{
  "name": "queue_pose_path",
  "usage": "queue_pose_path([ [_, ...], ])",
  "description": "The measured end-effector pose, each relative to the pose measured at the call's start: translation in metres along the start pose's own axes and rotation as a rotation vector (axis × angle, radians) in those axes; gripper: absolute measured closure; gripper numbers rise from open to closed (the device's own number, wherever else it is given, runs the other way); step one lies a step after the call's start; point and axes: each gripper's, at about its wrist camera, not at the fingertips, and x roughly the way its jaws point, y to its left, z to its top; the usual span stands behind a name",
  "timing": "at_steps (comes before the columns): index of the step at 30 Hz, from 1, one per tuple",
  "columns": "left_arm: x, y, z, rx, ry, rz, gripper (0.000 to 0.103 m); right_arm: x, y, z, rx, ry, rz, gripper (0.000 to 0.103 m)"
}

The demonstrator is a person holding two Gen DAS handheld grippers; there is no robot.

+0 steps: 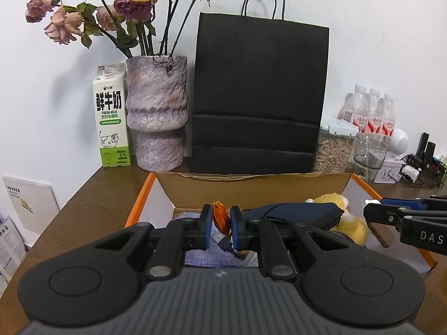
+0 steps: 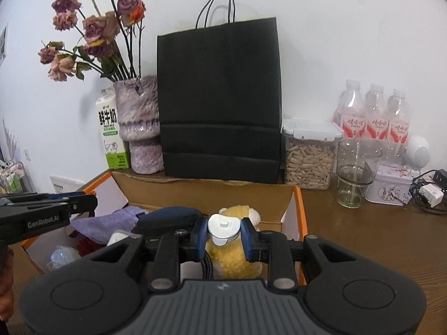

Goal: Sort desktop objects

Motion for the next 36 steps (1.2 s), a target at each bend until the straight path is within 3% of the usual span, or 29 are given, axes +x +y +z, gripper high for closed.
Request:
queue_pose_path([
  [2,0.0,-0.001,-0.001,0.012,-0.006,0.014,0.087,0.001,0.0,-0.001,0.007,0.013,0.002,0.077],
  [3,0.0,-0.001,-0.001,0.018,-0.01,0.026,0.081,0.001,0.0,-0.001,0.009,0.02,0.006,0.068],
  [4,0.0,-0.002,-0.001,0.022,-0.01,0.029,0.073,0.001,0.0,0.0,0.009,0.025,0.01,0.046],
  [5,-0.001,-0.002,0.0,0.025,-0.007,0.03,0.048,0.0,0.001,0.0,0.01,0.022,0.01,0.034],
  [6,-0.002,-0.003,0.0,0.026,-0.009,0.037,0.019,-0.001,0.002,0.0,0.009,0.014,0.003,0.011],
  [7,-0.003,-0.004,0.0,0.03,-0.016,0.047,0.007,-0.003,0.003,0.0,0.0,0.005,-0.006,0.002],
  [8,-0.005,-0.005,0.001,0.037,-0.028,0.057,0.0,-0.004,0.005,0.001,-0.011,0.003,-0.012,0.0],
  [17,-0.005,-0.007,0.002,0.038,-0.013,0.084,0.0,-0.005,0.007,0.002,-0.024,0.04,-0.039,0.0],
  [36,-0.023,-0.013,0.007,0.041,-0.04,0.075,0.0,-0.033,0.015,0.01,-0.043,-0.011,-0.06,0.0],
])
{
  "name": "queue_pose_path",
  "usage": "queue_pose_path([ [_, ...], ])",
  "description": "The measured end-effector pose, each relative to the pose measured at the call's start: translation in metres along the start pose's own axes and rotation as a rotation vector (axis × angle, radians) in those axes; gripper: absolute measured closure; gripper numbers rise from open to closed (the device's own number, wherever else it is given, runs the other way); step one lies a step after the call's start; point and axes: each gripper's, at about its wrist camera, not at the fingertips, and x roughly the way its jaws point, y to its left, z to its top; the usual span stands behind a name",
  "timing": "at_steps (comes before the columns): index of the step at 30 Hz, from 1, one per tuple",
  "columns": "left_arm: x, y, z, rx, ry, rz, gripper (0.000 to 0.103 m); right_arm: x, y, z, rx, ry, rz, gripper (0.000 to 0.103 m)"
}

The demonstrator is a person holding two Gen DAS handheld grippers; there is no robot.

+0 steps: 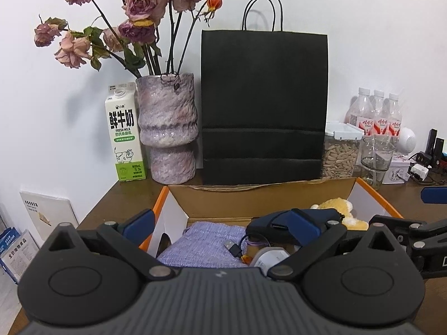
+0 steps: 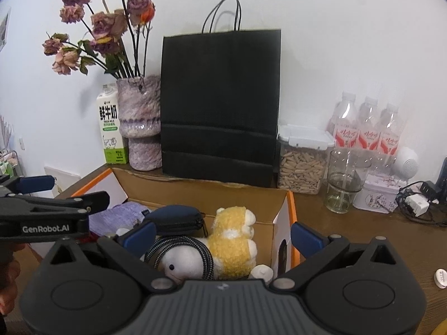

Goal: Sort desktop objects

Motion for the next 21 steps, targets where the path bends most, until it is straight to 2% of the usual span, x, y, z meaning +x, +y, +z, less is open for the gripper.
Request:
queue_pose_path([
  [6,-0.018,-0.001,0.001,0.0,-0.011,-0.013,0.0,-0.023,0.002,0.001,0.022,-0.018,-0.007,0.0],
  [16,-0.061,-0.002,-0.014,0.008,0.019,-0.066,0.0,-0.061,0.02,-0.014,0.005,-0.011,0.016,0.0],
  [21,-0.084,-0.004,-0.025,0.021,0.031,-0.049,0.0,-0.084,0.027,-0.027,-0.001,-0.009,0.023,0.0],
])
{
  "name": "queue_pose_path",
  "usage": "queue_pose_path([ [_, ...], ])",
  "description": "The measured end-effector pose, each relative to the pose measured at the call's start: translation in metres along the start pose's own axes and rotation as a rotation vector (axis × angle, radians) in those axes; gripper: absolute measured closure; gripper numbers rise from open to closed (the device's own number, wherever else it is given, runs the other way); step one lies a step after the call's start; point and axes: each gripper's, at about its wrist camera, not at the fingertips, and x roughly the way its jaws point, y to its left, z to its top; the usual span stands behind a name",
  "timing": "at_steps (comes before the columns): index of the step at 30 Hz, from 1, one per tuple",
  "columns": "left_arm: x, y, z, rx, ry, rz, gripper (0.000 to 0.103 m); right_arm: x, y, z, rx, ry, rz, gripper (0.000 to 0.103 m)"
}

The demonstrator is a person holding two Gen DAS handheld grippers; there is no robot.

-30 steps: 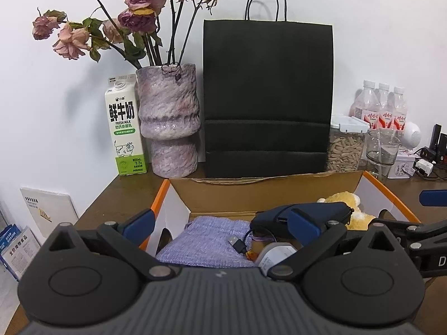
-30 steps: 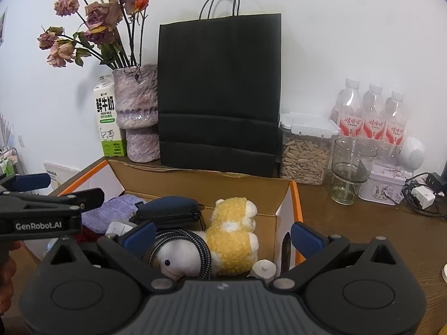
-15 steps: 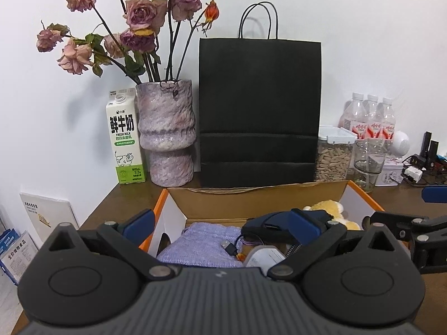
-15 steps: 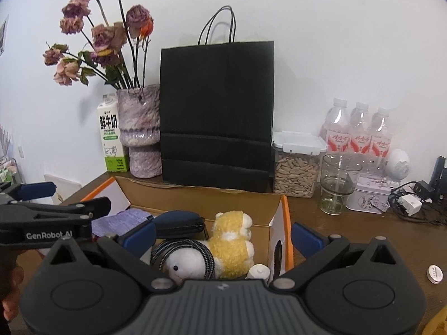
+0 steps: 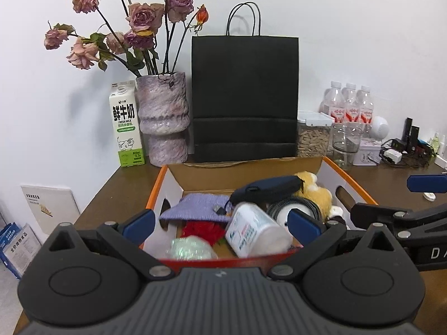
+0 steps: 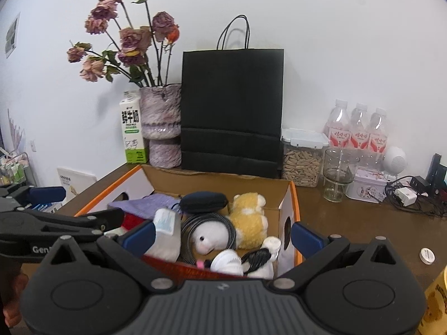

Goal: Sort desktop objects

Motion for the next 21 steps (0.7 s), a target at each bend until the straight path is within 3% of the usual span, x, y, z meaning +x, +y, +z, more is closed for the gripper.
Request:
queue_pose_path([
  [21,-0.093,-0.012,-0.065,-0.001,0.051,0.011,0.0,-0.091,0.026,-0.082,0.055,0.059,-0.006,0.0],
])
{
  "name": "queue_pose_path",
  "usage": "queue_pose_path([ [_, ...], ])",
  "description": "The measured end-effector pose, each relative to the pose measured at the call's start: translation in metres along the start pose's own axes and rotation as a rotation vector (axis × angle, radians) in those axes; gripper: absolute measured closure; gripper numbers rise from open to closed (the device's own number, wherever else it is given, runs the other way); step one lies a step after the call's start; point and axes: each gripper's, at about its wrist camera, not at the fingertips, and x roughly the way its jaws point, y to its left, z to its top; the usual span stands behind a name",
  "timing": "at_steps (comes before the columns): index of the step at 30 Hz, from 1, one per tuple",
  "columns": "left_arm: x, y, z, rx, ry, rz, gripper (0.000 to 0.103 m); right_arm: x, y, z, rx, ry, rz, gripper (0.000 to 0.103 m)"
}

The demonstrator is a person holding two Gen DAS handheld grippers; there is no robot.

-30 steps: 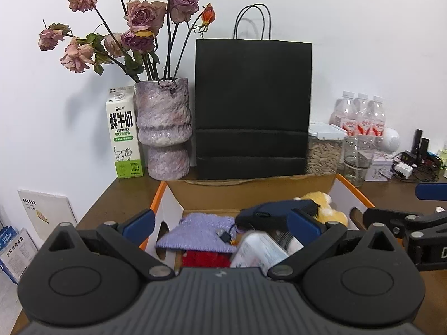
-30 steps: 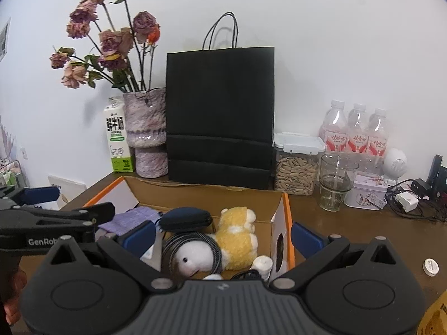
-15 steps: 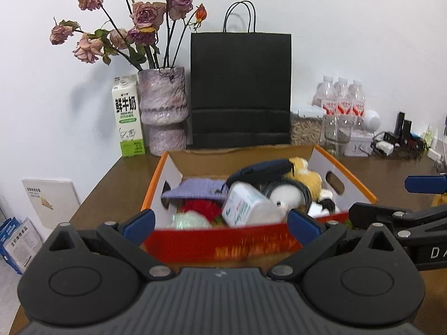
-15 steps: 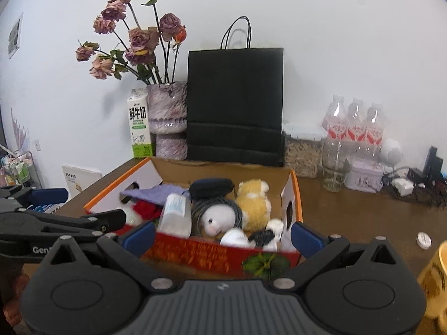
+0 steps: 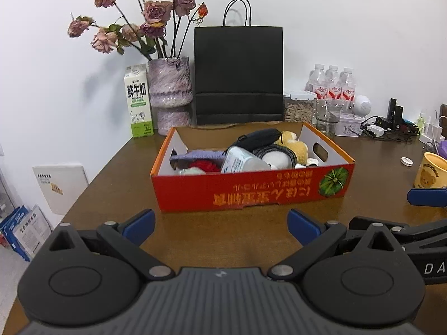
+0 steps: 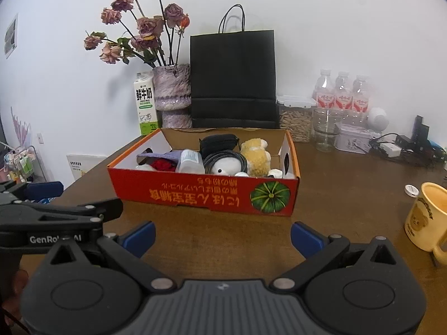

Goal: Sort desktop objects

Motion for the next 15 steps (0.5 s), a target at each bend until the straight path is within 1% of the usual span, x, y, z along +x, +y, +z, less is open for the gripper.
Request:
queue_pose_path([
  [8,-0.02,-0.002,-0.02,0.003,0.021,0.02,0.0,-0.016,0.006,-0.019,0.012,0.03,0.0,0.0],
  [15,-0.03,-0.001,-0.026,-0.004,0.016,0.028,0.0,-0.024,0.011,-0.025,0.011,0.027,-0.001,0.0],
])
